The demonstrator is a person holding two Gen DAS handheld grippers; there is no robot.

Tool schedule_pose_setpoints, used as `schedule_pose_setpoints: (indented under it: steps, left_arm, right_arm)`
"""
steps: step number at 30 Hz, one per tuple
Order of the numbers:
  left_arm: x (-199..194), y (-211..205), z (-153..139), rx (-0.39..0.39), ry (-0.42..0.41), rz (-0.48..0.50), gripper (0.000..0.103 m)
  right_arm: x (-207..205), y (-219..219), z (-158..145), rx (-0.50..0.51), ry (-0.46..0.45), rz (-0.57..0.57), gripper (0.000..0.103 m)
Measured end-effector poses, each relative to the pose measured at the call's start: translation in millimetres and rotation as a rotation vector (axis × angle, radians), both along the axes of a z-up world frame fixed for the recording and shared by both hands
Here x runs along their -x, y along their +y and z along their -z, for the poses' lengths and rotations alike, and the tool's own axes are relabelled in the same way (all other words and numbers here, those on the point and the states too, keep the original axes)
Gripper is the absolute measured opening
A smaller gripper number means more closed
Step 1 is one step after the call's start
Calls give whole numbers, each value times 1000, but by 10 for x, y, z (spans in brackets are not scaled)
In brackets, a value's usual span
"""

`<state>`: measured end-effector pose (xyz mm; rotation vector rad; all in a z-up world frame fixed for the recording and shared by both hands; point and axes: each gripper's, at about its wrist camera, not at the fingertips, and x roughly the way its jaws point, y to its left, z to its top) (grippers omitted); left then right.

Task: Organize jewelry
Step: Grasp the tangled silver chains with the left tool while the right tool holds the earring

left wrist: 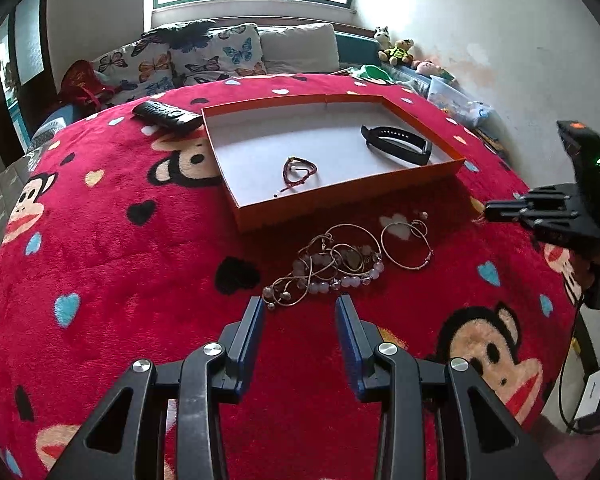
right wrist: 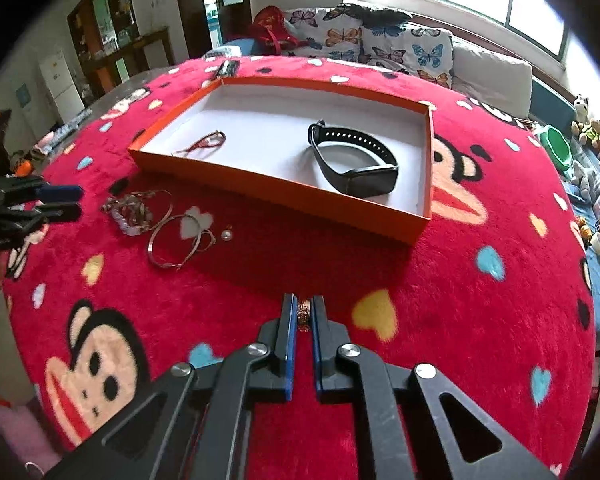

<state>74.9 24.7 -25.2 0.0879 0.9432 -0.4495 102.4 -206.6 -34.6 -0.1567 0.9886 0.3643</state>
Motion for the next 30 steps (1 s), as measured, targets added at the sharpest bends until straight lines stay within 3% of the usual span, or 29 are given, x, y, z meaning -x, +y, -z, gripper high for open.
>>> schedule_pose_setpoints:
  steps: [9,20,24,30]
  left_arm:
    - [-55,22,120,6,-1,25,40]
    - [-183,-4,212,0,-8,34,39]
    - [-187,-38,180,3,-22,47,30]
    - [-224,-137,155,7,-32,88,27]
  right_arm:
    - [150,-77,-268,-67,-55,29,9]
    - [144,-78,-226,-93,-43,39,9]
    - [143,-74,-215,-93,-42,38,9]
    - [140,-82,-205,-99,-38,45,9]
